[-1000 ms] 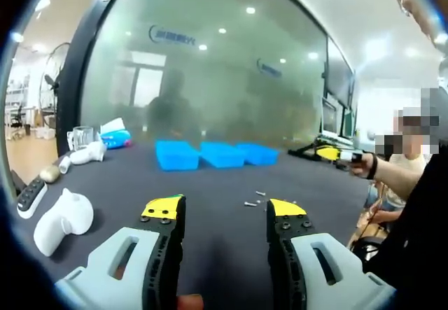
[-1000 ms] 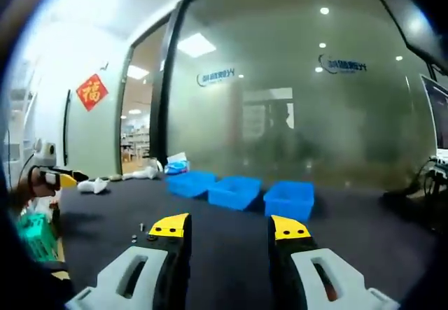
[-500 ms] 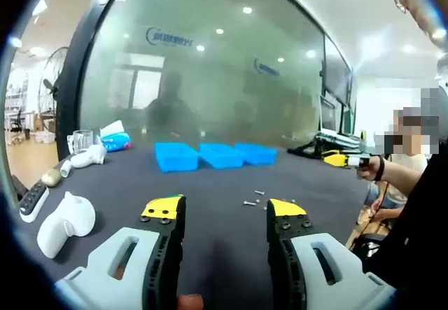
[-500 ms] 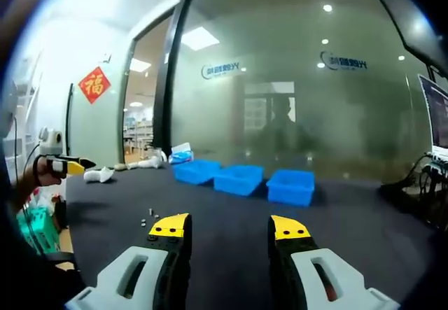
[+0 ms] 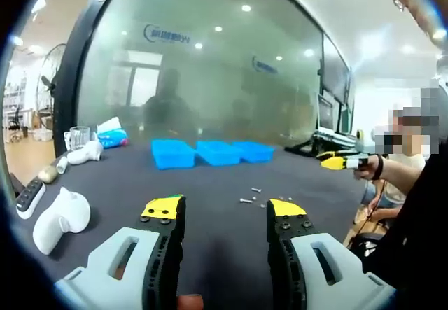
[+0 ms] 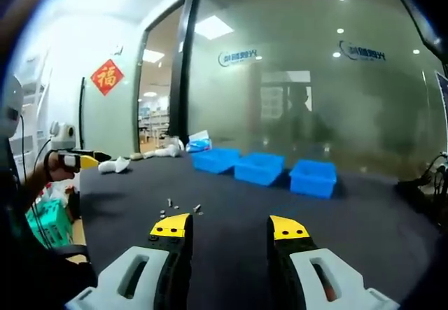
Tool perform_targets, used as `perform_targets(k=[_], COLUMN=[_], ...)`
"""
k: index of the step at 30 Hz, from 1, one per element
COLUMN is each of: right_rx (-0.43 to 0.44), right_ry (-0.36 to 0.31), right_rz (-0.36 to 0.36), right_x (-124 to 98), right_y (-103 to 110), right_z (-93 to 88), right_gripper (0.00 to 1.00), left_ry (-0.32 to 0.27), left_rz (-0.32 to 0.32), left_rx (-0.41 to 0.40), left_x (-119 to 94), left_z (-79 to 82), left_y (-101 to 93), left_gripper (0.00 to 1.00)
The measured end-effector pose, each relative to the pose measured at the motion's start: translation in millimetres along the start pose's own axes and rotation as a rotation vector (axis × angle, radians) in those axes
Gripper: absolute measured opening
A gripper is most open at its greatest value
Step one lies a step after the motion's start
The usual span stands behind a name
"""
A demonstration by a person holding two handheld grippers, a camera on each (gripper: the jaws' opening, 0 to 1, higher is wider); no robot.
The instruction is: Sort the screws, nuts, and washers into the corresponding bins
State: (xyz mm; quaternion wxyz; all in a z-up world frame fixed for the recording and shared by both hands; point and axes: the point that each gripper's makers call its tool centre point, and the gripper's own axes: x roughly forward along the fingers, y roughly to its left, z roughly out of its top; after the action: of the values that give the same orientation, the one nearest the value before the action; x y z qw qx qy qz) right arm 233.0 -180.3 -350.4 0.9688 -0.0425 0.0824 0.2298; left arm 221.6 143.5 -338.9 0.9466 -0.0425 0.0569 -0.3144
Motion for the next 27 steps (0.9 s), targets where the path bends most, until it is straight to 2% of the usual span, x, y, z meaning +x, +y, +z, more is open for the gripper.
perform_targets(k=[6,11,16,22,24,27], right_rx=[-0.004,-0.017,-0.014,-0.068,-0.063,-0.040], right_ry=[0.046,0.061,0.093,0.156,0.153,0.204], right_rz=[0.011,0.019,0.042,0.089,0.091,0.130], right_x=[4,10,20,38,45,54], right_y=[10,16,23,34,34,42], right_z=[-5.7,-3.1,-2.9,-6.6,-3.8,-7.3], right_gripper=[0.35,0.33,0.32,0.31,0.29,0.29], left_ry=[-0.005,-0.003,-0.001,-0.002,0.004,0.016], left_rz=[0.001,0.001,0.007,-0.005,-0.005,-0.006], left_rx=[-0.001,-0.001,-0.002,-0.001,-0.006,-0.003], left_x=[-1,0,0,2,3,4], left_z=[1.4,0.4,-0.3,-0.3,-3.9,-8.9], left_y=[0.3,0.6,1.0,-1.9,-2.9,-4.8], left_gripper=[0.45,0.45,0.45,0.45,0.45,0.45])
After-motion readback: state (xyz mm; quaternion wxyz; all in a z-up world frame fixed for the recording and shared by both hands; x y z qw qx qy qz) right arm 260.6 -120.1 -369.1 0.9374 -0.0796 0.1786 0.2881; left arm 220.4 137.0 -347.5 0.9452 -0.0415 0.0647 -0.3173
